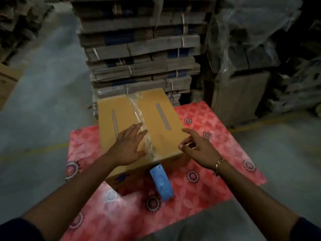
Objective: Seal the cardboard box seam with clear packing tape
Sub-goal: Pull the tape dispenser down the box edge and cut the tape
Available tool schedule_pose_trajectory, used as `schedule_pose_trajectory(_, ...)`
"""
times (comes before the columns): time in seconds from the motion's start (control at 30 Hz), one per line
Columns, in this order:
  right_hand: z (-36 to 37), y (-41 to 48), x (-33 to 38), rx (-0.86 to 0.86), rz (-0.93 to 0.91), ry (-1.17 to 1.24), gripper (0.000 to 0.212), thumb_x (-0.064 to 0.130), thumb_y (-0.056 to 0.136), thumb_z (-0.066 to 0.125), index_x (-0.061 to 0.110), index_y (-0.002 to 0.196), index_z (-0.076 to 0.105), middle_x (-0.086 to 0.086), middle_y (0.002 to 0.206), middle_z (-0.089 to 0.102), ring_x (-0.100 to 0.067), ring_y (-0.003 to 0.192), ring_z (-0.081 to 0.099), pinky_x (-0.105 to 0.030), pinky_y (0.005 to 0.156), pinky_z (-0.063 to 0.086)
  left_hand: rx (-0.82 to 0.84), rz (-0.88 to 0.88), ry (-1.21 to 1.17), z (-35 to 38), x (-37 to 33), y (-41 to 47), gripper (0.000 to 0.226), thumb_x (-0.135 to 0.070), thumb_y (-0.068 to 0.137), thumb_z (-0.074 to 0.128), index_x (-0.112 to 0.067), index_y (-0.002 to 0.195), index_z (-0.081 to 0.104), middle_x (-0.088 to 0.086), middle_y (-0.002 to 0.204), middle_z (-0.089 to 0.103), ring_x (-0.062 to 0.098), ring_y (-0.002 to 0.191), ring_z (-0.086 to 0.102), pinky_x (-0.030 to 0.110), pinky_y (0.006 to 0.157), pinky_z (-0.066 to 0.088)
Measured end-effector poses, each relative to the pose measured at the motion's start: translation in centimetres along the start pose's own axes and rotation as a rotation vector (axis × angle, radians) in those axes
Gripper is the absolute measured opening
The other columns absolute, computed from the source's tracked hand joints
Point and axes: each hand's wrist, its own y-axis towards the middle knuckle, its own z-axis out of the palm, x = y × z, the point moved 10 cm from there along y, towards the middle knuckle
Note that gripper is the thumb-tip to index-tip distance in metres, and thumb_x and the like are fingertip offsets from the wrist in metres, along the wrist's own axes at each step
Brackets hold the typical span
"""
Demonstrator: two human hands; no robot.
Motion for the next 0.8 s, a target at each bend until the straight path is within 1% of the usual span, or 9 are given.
schedule_pose_trajectory(0.1,3.9,-2.2,-3.0,0.061,0.12,0.041,0.06,0.032,0.088,0.069,0.026,0.142,0.044,0.008,0.102,0.075,-0.012,0.088,0.069,-0.032,0.083,0.055,0.155,0.097,0.093,4.6,-0.5,0.5,0.098,-0.053,0.082,0.06,-0.028,0.161,0.008,0.0,0.172,-0.011,0.022,0.158,-0.005,0.045,0.124,0.005)
schedule_pose_trajectory(0.2,8.0,-4.6,-5.8,0.097,0.229,0.09,0.068,0.044,0.078,0.064,0.03,0.141,0.042,0.012,0.1,0.07,-0.009,0.09,0.068,-0.033,0.083,0.055,0.204,0.186,0.169,8.0,-1.0,1.2,0.11,-0.05,0.077,0.067,-0.027,0.162,0.001,0.0,0.171,-0.012,0.021,0.158,-0.007,0.048,0.124,0.003)
schedule_pose_trajectory(0.27,10.7,-5.4,-7.2,0.143,0.28,0.116,0.075,0.039,0.078,0.067,0.033,0.146,0.034,0.01,0.108,0.065,-0.012,0.096,0.066,-0.035,0.084,0.053,0.179,0.228,0.201,9.2,-1.1,1.6,0.113,-0.052,0.076,0.068,-0.026,0.162,0.0,0.001,0.172,-0.009,0.022,0.158,-0.005,0.049,0.124,0.004)
schedule_pose_trajectory(0.33,13.7,-6.4,-8.5,0.183,0.327,0.101,0.084,0.034,0.081,0.072,0.027,0.151,0.027,0.007,0.122,0.057,-0.015,0.109,0.059,-0.031,0.087,0.048,0.116,0.255,0.222,10.1,-1.3,1.3,0.113,-0.051,0.073,0.066,-0.024,0.162,0.001,0.003,0.172,-0.004,0.023,0.158,0.0,0.054,0.124,0.011)
schedule_pose_trajectory(0.43,16.4,-6.9,-9.9,0.195,0.367,0.031,0.091,0.046,0.073,0.072,0.021,0.149,0.029,-0.001,0.14,0.052,-0.023,0.123,0.054,-0.037,0.094,0.049,-0.013,0.248,0.244,10.0,-1.9,1.4,0.112,-0.046,0.067,0.063,-0.023,0.162,0.009,0.005,0.172,0.01,0.024,0.157,0.013,0.056,0.121,0.025)
schedule_pose_trajectory(0.5,17.8,-7.0,-10.2,0.174,0.379,0.047,0.094,0.053,0.07,0.071,0.022,0.148,0.027,-0.006,0.141,0.053,-0.027,0.123,0.056,-0.044,0.093,0.052,-0.05,0.246,0.239,9.6,-2.1,1.3,0.11,-0.044,0.068,0.062,-0.023,0.162,0.009,0.004,0.172,0.011,0.023,0.157,0.013,0.055,0.122,0.024)
schedule_pose_trajectory(0.57,19.0,-6.7,-10.2,0.146,0.383,0.06,0.099,0.052,0.071,0.072,0.028,0.152,0.018,-0.007,0.144,0.052,-0.028,0.125,0.056,-0.045,0.094,0.053,-0.043,0.26,0.244,9.9,-1.8,1.5,0.109,-0.044,0.07,0.061,-0.024,0.162,0.007,0.004,0.172,0.008,0.023,0.158,0.011,0.054,0.123,0.021)
schedule_pose_trajectory(0.73,19.4,-8.3,-8.5,0.145,0.391,0.131,0.099,0.046,0.069,0.072,0.034,0.151,0.017,-0.002,0.137,0.06,-0.023,0.114,0.063,-0.032,0.082,0.053,-0.058,0.269,0.247,10.5,-1.3,1.2,0.107,-0.047,0.07,0.062,-0.022,0.162,0.013,0.005,0.171,0.014,0.024,0.157,0.018,0.054,0.121,0.026)
schedule_pose_trajectory(0.8,18.7,-9.2,-8.2,0.115,0.394,0.151,0.095,0.047,0.067,0.073,0.042,0.146,0.02,0.005,0.13,0.063,-0.017,0.107,0.066,-0.033,0.08,0.056,-0.098,0.276,0.256,10.1,-1.3,1.3,0.103,-0.05,0.075,0.062,-0.022,0.162,0.014,0.005,0.171,0.015,0.024,0.156,0.018,0.054,0.121,0.027)
